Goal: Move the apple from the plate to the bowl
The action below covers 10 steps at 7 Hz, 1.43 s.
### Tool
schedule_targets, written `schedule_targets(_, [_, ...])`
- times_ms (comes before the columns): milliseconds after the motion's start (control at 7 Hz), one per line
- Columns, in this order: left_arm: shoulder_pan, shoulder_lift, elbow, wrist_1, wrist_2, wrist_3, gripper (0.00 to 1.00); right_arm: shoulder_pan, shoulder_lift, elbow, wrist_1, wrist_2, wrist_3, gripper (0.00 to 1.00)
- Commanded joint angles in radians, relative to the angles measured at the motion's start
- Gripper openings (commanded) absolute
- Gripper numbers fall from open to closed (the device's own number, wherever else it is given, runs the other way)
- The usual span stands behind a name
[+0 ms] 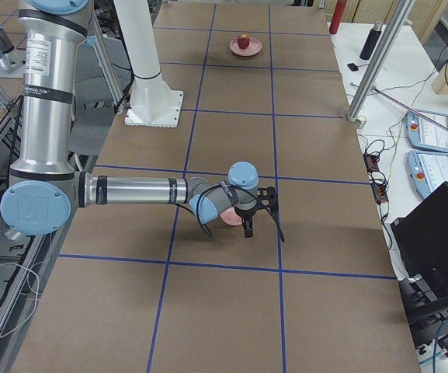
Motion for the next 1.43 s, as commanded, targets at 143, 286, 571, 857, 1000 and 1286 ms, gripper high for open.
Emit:
schedule_targets(143, [0.0, 0.006, 0.001, -0.007, 0.0, 0.002, 0.98, -0.094, -0.055, -0.079, 0.27, -0.027, 0.164, 0.18])
schedule_targets(286, [0.002, 0.009, 0.001, -0.007, 0.0, 0.002, 0.98, -0.096, -0.067, -0.059, 0.27, -0.014, 0.162, 0.0])
schedule_targets(571, [0.006, 0.026, -0.001, -0.019, 0.0, 0.002, 0.98, -0.088, -0.067, -0.021, 0.262, 0.061, 0.164, 0.0])
schedule_targets(857, [0.006, 0.029, 0.001, -0.021, 0.0, 0.002, 0.98, -0.051, -0.037, 0.006, 0.244, 0.124, 0.173, 0.0])
schedule_targets(1000, [0.006, 0.029, 0.001, -0.021, 0.0, 0.002, 0.98, -0.042, 0.026, 0.062, 0.118, 0.124, 0.176, 0.0])
schedule_targets(1286, [0.006, 0.032, -0.001, -0.021, 0.0, 0.002, 0.98, -0.073, 0.208, 0.137, -0.116, 0.117, 0.275, 0.0])
